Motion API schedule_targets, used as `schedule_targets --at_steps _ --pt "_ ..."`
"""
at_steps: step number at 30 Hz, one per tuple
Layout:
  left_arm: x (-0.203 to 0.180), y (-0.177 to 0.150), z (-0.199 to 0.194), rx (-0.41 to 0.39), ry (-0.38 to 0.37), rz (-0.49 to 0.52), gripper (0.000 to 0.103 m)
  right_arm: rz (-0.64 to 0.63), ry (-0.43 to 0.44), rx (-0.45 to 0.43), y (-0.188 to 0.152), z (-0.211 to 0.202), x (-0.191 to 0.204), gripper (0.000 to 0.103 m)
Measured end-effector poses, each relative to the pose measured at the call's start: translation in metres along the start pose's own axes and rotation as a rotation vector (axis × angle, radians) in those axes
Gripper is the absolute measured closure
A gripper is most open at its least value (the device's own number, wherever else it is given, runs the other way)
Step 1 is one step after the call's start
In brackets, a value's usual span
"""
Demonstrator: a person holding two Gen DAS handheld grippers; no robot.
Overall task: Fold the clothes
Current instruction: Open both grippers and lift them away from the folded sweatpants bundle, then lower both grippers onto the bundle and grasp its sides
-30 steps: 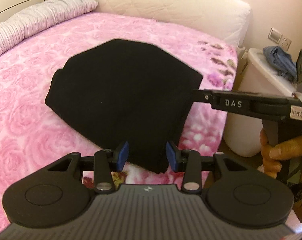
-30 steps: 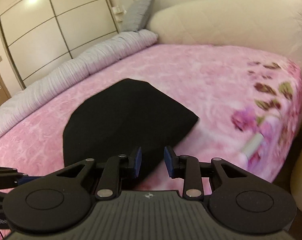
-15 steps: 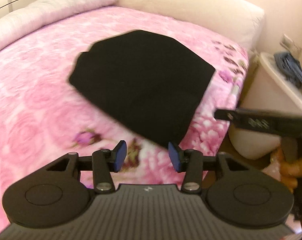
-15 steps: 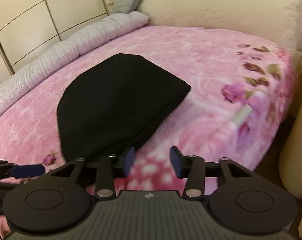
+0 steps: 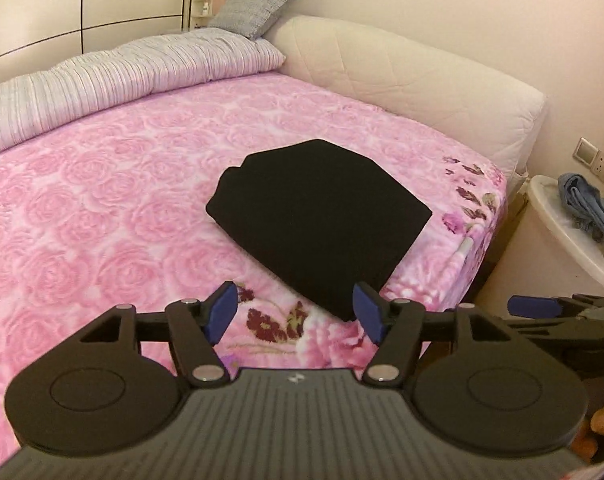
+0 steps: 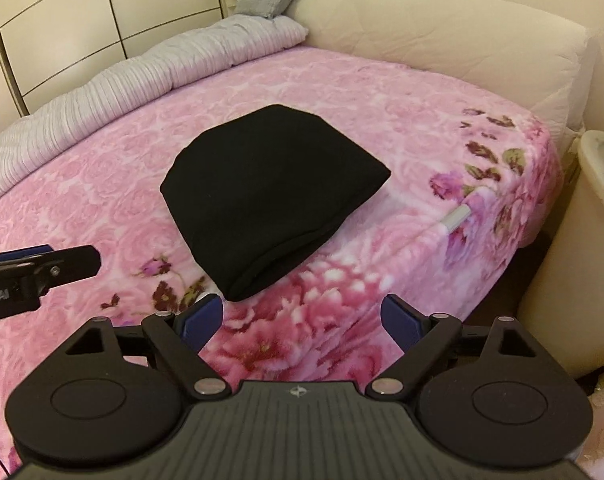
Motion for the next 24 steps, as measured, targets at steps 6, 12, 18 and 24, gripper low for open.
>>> schedule_targets --at_steps 6,12,18,24 --pt "-0.005 -0.007 -0.025 -0.017 0.033 0.016 0.035 0.024 -0.013 -0.034 -0.007 -0.024 -0.002 0.014" --pt "-0.013 -0.015 -0.046 -0.029 0.044 0.035 0.034 0.024 -0.011 -0.067 -0.013 -0.047 -0.002 0.014" --pt "-0.018 -0.02 -0.062 -0.044 0.063 0.053 0.033 0.025 -0.002 -0.097 -0.017 -0.068 -0.001 0.014" --pt "-0.022 -0.021 -0.074 -0.062 0.062 0.068 0.032 0.018 -0.001 -0.124 -0.017 -0.082 0.0 0.014"
Point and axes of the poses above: each gripper's, at about its wrist camera, not at the fingertips, and z roughly the way its jaws point, x to its left, y to its top, the point moved 6 cm from there along z, roughly the way its jaws point, and after that the axes turned 1 degree about -y, right-handed, at the moved point
